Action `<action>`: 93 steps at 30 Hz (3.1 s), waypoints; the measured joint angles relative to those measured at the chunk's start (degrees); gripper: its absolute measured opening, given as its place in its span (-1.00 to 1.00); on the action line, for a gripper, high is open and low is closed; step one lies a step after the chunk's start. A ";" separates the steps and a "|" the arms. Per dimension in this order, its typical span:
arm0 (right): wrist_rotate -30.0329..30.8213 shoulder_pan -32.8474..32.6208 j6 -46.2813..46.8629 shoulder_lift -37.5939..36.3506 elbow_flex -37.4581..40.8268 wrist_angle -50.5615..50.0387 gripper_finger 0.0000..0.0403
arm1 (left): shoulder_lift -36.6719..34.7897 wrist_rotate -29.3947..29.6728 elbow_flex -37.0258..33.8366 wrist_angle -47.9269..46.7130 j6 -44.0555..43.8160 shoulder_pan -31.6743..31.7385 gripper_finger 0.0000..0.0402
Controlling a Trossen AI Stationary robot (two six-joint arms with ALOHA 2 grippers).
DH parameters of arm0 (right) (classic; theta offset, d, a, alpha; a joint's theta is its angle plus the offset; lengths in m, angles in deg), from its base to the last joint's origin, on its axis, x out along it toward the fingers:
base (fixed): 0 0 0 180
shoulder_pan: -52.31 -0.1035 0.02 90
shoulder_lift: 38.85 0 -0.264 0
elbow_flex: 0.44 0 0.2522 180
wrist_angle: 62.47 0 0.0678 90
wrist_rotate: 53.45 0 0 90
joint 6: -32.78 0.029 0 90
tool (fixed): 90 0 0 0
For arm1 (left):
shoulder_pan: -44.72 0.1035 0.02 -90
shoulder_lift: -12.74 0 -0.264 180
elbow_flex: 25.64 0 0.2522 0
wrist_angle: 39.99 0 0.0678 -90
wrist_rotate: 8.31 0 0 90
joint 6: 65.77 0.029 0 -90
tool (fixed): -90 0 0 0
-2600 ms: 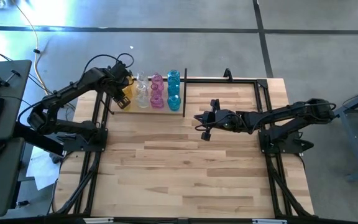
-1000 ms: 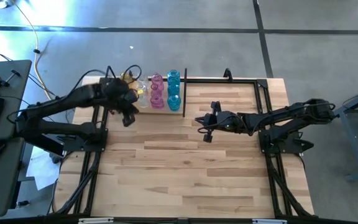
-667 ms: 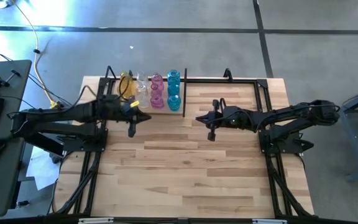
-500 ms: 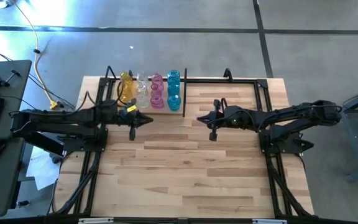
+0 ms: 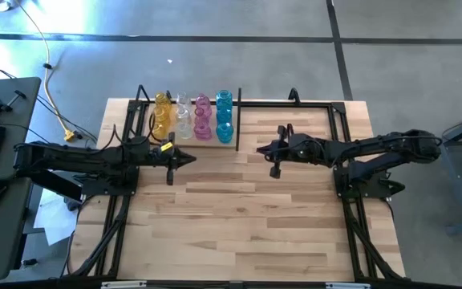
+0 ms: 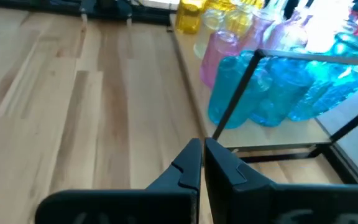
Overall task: Sort vases onto shelf
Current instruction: Return to Home Position
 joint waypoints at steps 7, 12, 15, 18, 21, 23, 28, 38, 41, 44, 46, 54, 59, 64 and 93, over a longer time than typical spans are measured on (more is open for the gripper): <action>1.86 -1.51 1.18 -0.25 1.80 -0.07 -1.00 | -1.85 -0.11 -2.97 1.95 -0.58 0.02 -1.00; 1.31 -1.66 3.64 -4.35 12.79 16.16 -1.00 | -4.71 -0.46 -3.06 1.64 -0.16 0.02 -1.00; -0.80 -1.27 6.10 -8.67 20.07 22.85 -1.00 | -6.65 -0.70 -3.06 0.79 -0.16 -0.02 -1.00; -1.76 -1.22 8.68 -15.19 25.48 25.53 -1.00 | -8.12 -0.70 -3.06 -0.49 -0.17 -0.77 -1.00; -1.73 -1.22 9.18 -22.37 29.29 24.59 -1.00 | -8.63 -0.77 -3.06 -1.00 0.32 -2.11 -1.00; -1.16 -1.22 8.77 -27.19 30.88 22.81 -1.00 | -8.61 -0.79 -3.06 -1.02 0.82 -2.96 -1.00; -0.56 -1.22 8.42 -37.86 32.26 13.50 -1.00 | -8.61 -0.78 -3.06 -1.00 1.12 -4.30 -1.00; -0.50 -1.22 8.12 -51.00 32.28 -0.01 -1.00 | -8.59 0.16 -3.06 -0.47 1.84 -4.49 -1.00; -0.37 -1.22 7.59 -52.88 32.28 -1.56 -1.00 | -8.66 0.53 -4.81 4.57 1.98 -4.48 -1.00; -0.32 -1.22 7.71 -54.03 32.28 -2.91 -1.00 | -8.59 1.84 -9.61 12.87 0.68 -4.44 -1.00; -0.05 -1.22 8.22 -54.48 32.28 -3.59 -1.00 | -9.01 3.35 -11.50 14.70 -0.06 -4.43 -1.00; 2.24 -1.24 8.89 -56.16 32.30 -6.72 -1.00 | -16.78 5.91 -11.41 5.09 0.93 -4.43 -1.00; 2.68 -1.22 9.75 -59.34 32.30 -9.88 -1.00 | -26.50 7.58 -11.41 -3.59 1.30 -4.42 -1.00; 2.98 -1.22 9.20 -64.39 32.33 -12.64 -1.00 | -39.13 11.34 -11.41 -16.50 1.18 -4.40 -1.00; 1.81 1.25 2.33 -71.25 32.37 -10.05 -1.00 | -43.89 8.71 -11.37 -22.09 1.68 2.98 -1.00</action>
